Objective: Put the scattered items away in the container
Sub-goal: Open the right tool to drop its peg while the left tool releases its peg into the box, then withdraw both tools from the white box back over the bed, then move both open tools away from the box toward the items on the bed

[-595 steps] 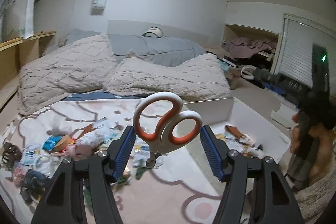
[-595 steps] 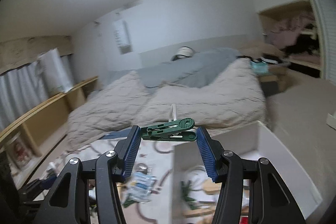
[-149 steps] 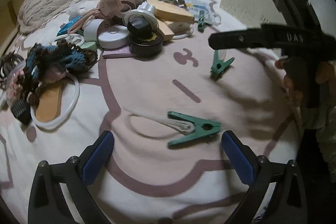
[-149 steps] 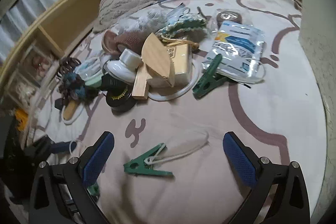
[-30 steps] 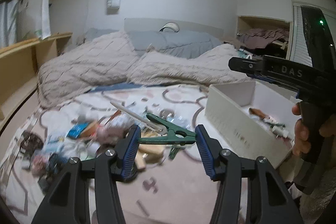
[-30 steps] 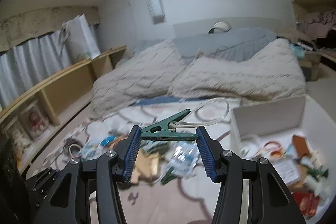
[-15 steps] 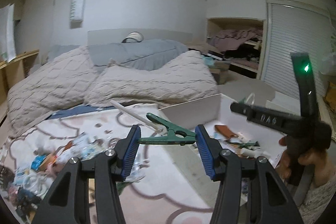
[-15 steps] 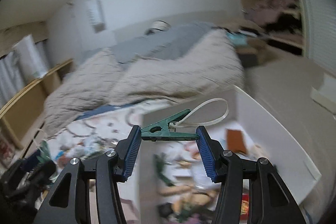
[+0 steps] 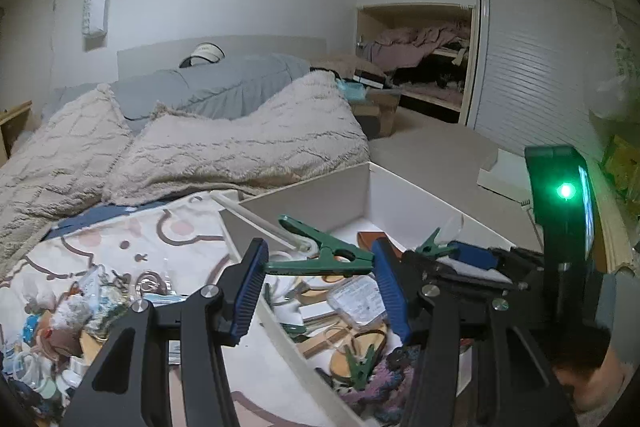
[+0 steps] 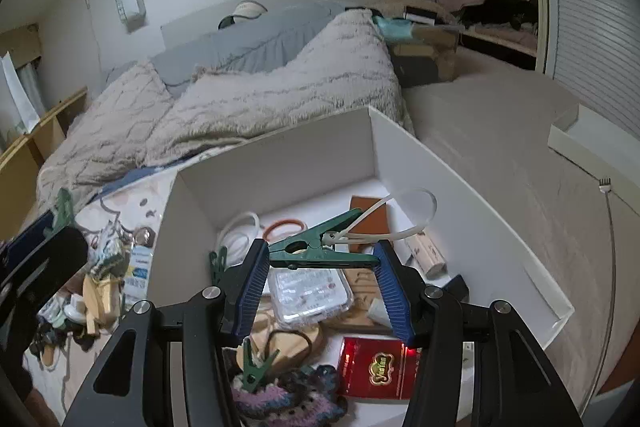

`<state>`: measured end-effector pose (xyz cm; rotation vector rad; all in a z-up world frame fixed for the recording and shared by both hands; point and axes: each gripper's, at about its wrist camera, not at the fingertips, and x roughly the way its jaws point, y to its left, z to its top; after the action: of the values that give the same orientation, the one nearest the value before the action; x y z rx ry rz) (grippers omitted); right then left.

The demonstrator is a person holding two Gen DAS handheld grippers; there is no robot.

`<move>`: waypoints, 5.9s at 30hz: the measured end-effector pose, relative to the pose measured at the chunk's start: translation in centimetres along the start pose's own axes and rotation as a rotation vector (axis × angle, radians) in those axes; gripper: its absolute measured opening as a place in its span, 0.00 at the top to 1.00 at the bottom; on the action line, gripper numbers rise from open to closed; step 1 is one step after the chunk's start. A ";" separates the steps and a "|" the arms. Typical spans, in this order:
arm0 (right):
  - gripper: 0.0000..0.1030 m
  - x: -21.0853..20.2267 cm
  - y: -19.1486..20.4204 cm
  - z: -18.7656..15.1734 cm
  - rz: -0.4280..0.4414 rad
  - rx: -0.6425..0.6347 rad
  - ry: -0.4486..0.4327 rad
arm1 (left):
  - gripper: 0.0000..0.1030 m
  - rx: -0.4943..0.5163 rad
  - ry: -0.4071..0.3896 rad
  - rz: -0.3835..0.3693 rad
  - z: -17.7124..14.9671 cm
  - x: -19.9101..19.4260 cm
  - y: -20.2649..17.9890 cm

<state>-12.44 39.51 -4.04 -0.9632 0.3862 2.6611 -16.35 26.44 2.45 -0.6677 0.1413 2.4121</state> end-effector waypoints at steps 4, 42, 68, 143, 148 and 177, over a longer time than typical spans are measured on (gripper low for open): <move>0.47 0.5 -0.4 -0.5 -0.026 -0.026 0.031 | 0.48 -0.007 0.030 -0.002 0.4 1.3 -0.6; 0.25 1.1 -3.8 -1.3 -0.068 -0.011 0.087 | 0.48 -0.028 0.336 0.058 -0.5 10.3 -3.0; 0.25 1.0 -3.1 -1.5 -0.081 -0.056 0.095 | 0.23 -0.043 0.310 0.115 -0.3 9.5 -2.1; 0.00 -2.3 4.8 -1.0 -0.004 -0.175 -0.105 | 0.00 -0.083 0.066 0.390 -4.8 -4.5 10.5; 0.00 -2.7 7.1 -1.3 0.024 -0.214 -0.126 | 0.00 -0.108 0.063 0.404 -5.6 -5.8 11.8; 0.00 -3.4 16.9 -5.0 0.150 -0.412 -0.259 | 0.00 -0.191 0.044 0.522 -11.5 -11.4 20.1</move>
<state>-13.01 21.60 -2.98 -0.6952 -0.1605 3.0222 -15.76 1.25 -3.04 -0.8544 0.1149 2.9391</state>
